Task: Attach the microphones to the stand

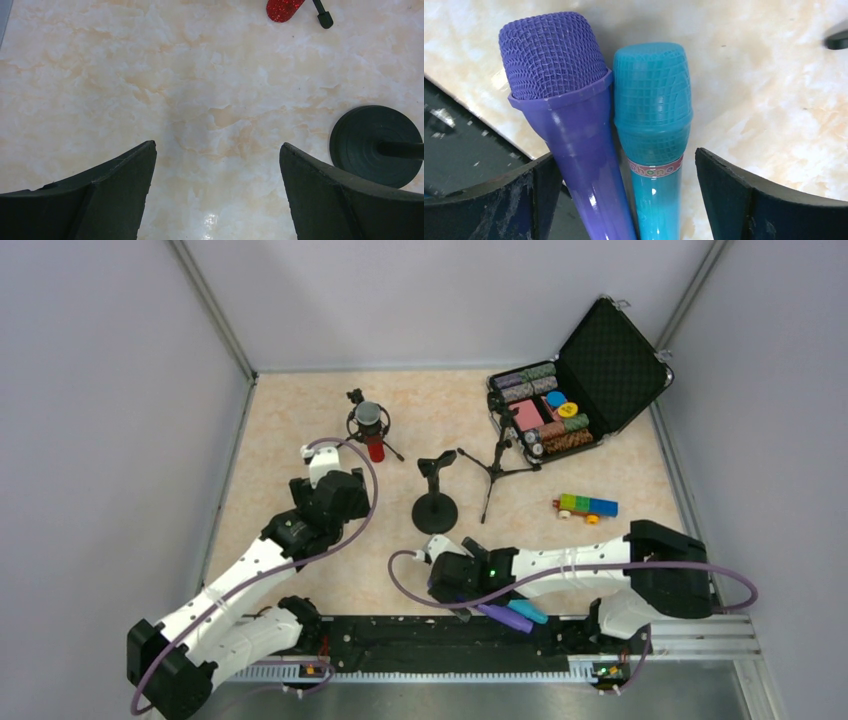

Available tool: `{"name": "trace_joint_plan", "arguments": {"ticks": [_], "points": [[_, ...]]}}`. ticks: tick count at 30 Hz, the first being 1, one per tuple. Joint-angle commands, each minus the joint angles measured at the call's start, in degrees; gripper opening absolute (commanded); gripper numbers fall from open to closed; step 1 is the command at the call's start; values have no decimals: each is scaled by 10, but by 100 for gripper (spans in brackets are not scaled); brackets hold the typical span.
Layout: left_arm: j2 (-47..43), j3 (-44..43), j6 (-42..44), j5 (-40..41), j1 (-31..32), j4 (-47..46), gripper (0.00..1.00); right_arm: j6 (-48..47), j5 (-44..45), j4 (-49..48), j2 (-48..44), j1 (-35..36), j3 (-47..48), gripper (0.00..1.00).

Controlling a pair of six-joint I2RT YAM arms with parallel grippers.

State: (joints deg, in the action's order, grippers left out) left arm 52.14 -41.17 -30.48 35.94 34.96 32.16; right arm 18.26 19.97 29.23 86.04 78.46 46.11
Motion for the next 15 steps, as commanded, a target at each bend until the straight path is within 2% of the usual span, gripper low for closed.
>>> {"name": "trace_joint_plan", "arguments": {"ticks": [1, 9, 15], "points": [[-13, -23, 0, 14, -1, 0, 97, 19, 55, -8, 2, -28, 21, 97], [-20, -30, 0, 0, -2, 5, 96, -8, 51, -15, -32, -37, 28, 99], [-18, -39, 20, -1, -1, 12, 96, -19, 27, -37, -100, -38, 26, 99]]}}
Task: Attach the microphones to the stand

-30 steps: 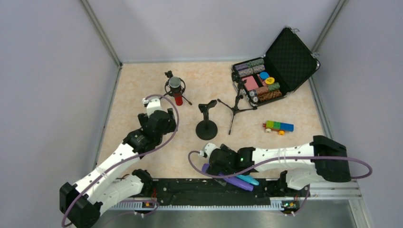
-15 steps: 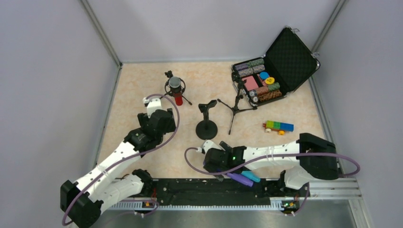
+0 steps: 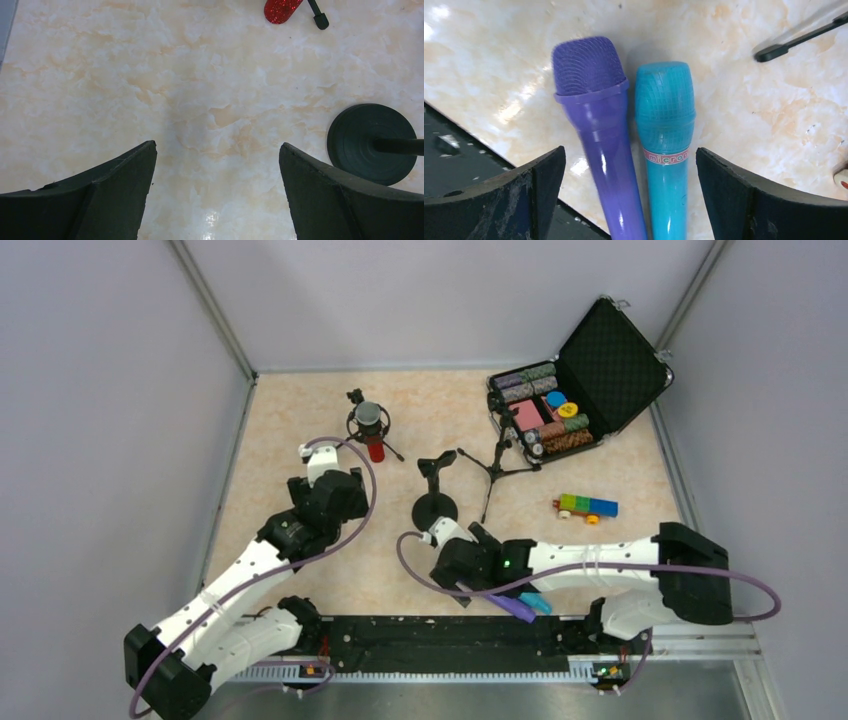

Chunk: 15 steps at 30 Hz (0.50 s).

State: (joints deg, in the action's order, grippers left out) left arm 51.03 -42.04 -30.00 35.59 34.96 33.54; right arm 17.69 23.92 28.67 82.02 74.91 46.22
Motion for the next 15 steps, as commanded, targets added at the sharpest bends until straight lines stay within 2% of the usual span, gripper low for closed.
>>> {"name": "trace_joint_plan", "arguments": {"ticks": [1, 8, 15], "points": [[-5, -34, 16, 3, -2, 3, 96, -14, -21, -36, -75, -2, 24, 99], [12, -76, 52, -1, -1, 53, 96, -36, -113, -62, -151, -3, 8, 97], [21, -70, 96, 5, -2, 73, 95, -36, -187, -59, -136, -3, -2, 90]]}}
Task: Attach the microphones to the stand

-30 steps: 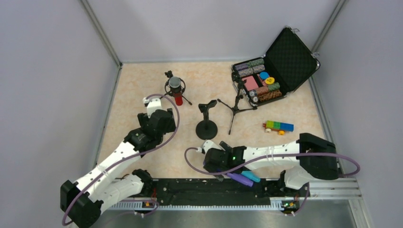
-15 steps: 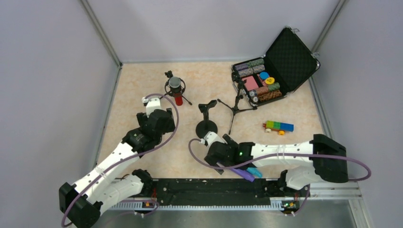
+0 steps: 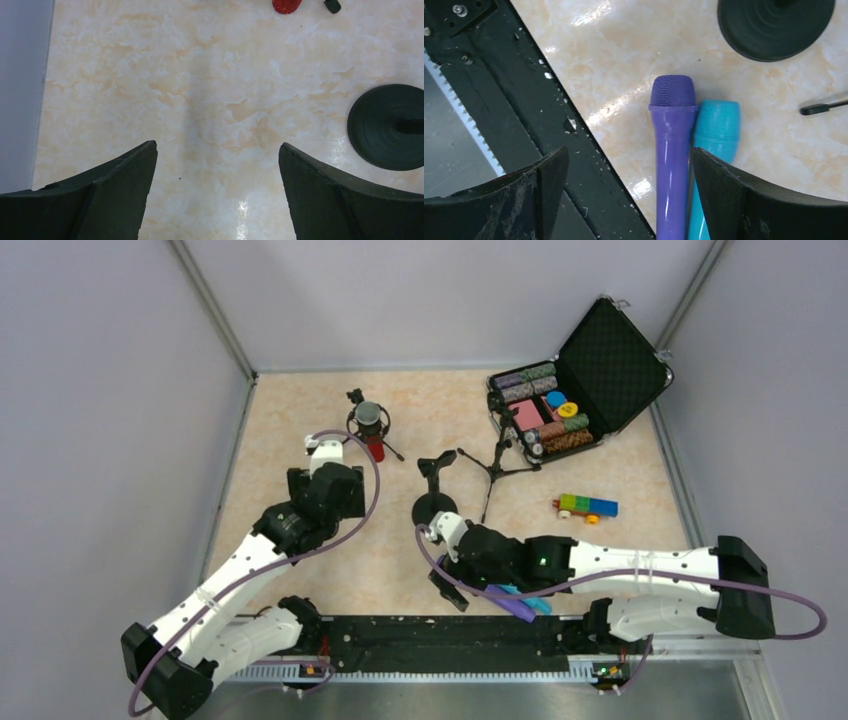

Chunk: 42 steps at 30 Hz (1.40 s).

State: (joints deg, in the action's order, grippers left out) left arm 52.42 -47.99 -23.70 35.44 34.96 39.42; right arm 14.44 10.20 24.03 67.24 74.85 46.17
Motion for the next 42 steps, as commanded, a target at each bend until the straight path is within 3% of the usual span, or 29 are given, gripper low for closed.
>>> {"name": "trace_joint_plan", "arguments": {"ticks": [1, 10, 13, 30, 42], "points": [[9, -14, 34, 3, -1, 19, 95, 1, -50, -11, 19, -1, -2, 88], [10, -14, 47, 21, -2, 20, 95, 22, 13, 14, 71, -1, -9, 78], [6, -12, 46, 26, -1, 21, 95, 22, 7, 9, 86, -1, -14, 70], [3, -13, 45, 44, -1, 26, 95, 37, 49, 32, 202, 6, 10, 66], [-4, -11, 45, 43, -2, 25, 95, 24, 48, 22, 224, 8, 20, 13]]}}
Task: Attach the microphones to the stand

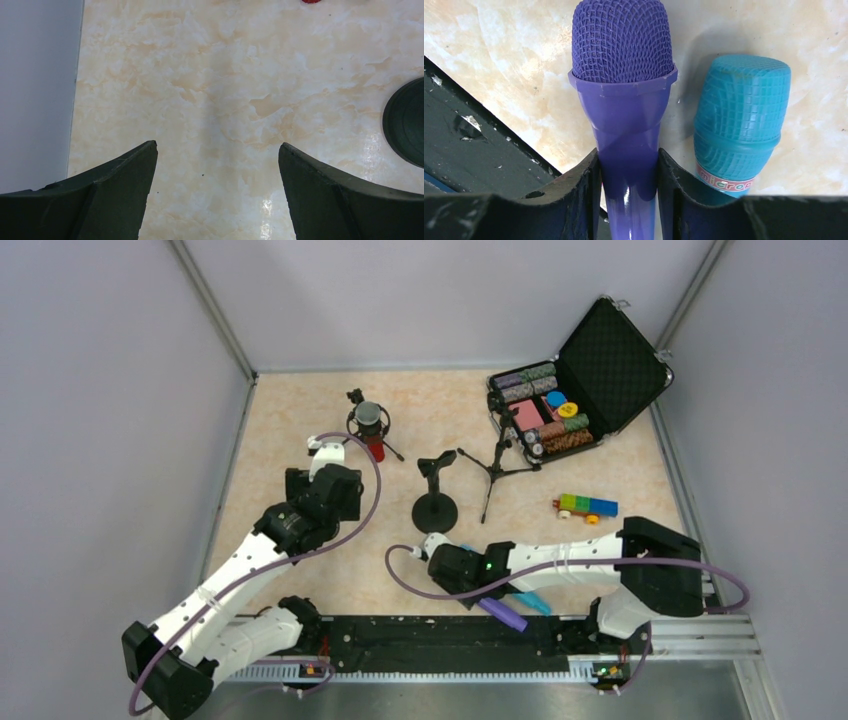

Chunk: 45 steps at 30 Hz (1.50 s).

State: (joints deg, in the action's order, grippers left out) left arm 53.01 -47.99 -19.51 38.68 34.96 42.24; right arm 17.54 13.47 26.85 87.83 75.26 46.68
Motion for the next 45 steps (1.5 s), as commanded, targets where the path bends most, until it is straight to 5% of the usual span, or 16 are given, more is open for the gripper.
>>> {"name": "trace_joint_plan", "arguments": {"ticks": [1, 9, 17, 31, 45], "points": [[-10, -11, 4, 10, -1, -3, 94, -8, 16, -6, 20, 3, 16, 12], [-9, -9, 9, 15, -1, -7, 94, -28, 22, -8, 24, 12, 40, 0], [1, -11, 10, 14, -1, -6, 94, -62, 11, -58, -14, 21, 43, 0], [-7, -10, 9, 14, -1, -8, 93, -113, -66, -296, -231, 20, -43, 0], [-28, -21, 4, -29, -1, -22, 92, -88, 128, -638, -500, 16, -250, 0]]}}
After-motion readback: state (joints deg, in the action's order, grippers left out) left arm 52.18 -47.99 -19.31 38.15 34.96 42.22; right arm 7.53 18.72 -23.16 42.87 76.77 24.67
